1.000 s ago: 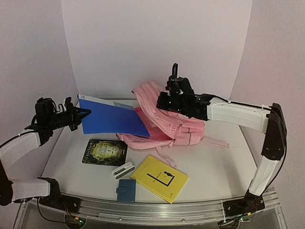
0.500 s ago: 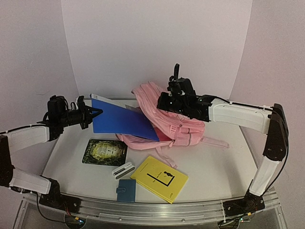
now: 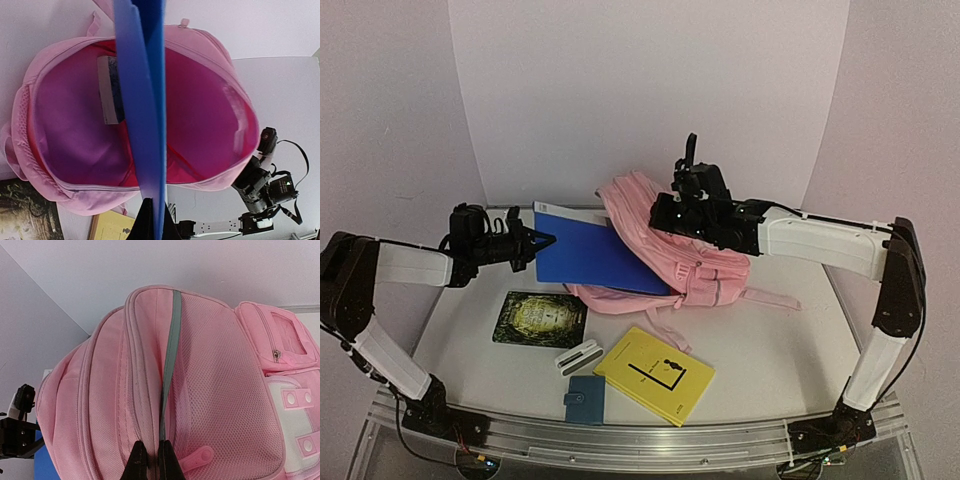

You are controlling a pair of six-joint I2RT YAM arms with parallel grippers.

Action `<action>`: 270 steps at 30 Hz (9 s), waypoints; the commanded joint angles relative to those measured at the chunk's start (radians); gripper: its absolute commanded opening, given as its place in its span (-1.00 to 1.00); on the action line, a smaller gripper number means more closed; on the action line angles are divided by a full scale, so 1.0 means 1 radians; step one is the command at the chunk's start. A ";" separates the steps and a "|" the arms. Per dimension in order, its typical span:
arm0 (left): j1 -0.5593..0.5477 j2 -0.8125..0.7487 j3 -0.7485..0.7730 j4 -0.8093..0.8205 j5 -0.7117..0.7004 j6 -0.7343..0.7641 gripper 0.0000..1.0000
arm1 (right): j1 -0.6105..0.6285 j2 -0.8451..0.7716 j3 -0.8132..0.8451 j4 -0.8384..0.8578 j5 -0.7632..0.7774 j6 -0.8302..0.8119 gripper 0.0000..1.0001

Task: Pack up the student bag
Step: Place the files in the student bag.

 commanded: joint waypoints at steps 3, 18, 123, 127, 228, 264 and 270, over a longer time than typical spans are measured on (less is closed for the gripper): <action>-0.019 0.142 0.083 0.119 -0.035 0.046 -1.00 | 0.005 -0.107 0.021 0.190 -0.002 0.020 -1.00; -0.216 0.485 0.416 0.094 -0.240 0.092 -1.00 | 0.018 -0.068 0.002 0.208 -0.046 0.050 -1.00; -0.449 0.602 0.548 0.082 -0.313 0.010 -0.97 | 0.036 -0.101 -0.087 0.241 -0.083 0.044 -1.00; -0.447 0.576 0.523 -0.004 -0.322 0.062 -0.63 | 0.036 -0.107 -0.096 0.233 -0.048 0.044 -1.00; -0.127 0.519 0.404 0.050 0.002 0.141 -0.30 | -0.035 -0.312 -0.387 0.295 -0.139 0.156 -1.00; -0.368 0.336 0.141 0.604 -0.455 -0.333 -0.99 | -0.219 -0.494 -0.533 0.575 -0.440 0.220 -1.00; -0.430 0.428 0.254 0.524 -0.484 -0.259 -1.00 | -0.218 -0.493 -0.532 0.582 -0.447 0.227 -1.00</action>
